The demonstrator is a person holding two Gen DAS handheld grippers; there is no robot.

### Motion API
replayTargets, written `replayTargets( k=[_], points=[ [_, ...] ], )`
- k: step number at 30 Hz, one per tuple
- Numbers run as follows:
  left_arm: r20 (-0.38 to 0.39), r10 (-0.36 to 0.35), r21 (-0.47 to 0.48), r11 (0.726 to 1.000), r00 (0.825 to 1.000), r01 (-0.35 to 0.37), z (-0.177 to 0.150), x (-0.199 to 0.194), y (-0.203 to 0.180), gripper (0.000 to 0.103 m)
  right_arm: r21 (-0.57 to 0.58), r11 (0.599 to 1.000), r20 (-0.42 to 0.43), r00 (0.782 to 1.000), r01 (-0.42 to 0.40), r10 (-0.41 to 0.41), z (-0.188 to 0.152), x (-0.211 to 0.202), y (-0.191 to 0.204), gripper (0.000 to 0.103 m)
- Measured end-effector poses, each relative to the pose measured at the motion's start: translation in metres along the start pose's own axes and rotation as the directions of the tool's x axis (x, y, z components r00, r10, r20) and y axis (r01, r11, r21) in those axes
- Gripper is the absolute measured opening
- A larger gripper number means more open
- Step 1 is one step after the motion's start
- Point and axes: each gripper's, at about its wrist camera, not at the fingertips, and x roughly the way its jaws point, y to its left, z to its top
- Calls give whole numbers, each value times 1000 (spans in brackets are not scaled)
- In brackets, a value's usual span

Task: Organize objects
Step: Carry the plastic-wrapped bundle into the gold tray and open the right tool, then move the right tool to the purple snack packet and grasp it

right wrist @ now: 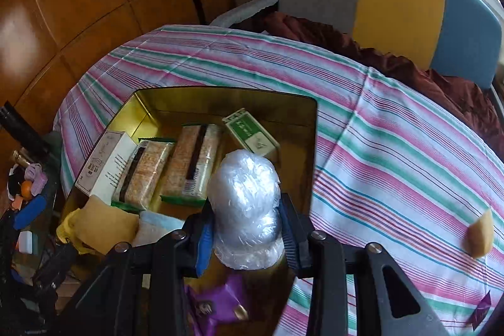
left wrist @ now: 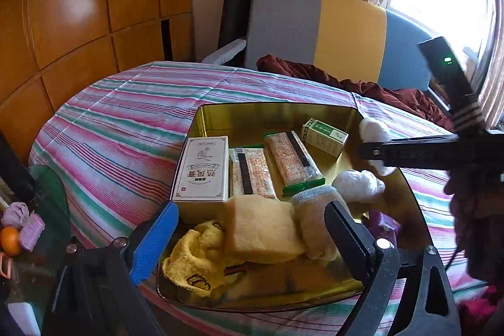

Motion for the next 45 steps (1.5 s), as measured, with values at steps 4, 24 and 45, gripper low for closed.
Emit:
replayTargets(
  k=[4, 24, 45],
  points=[
    [-1, 8, -12, 1000, 1000, -8, 0, 2, 6, 95, 17, 1000, -69, 998, -9, 10, 3, 29, 5, 41],
    [-6, 11, 12, 1000, 1000, -11, -3, 1, -2, 95, 108, 994, 58, 998, -13, 7, -32, -33, -17, 48],
    [23, -112, 181, 978, 993, 106, 7, -15, -66, 95, 431, 861, -4, 955, 270, -297, -110, -133, -196, 48]
  ],
)
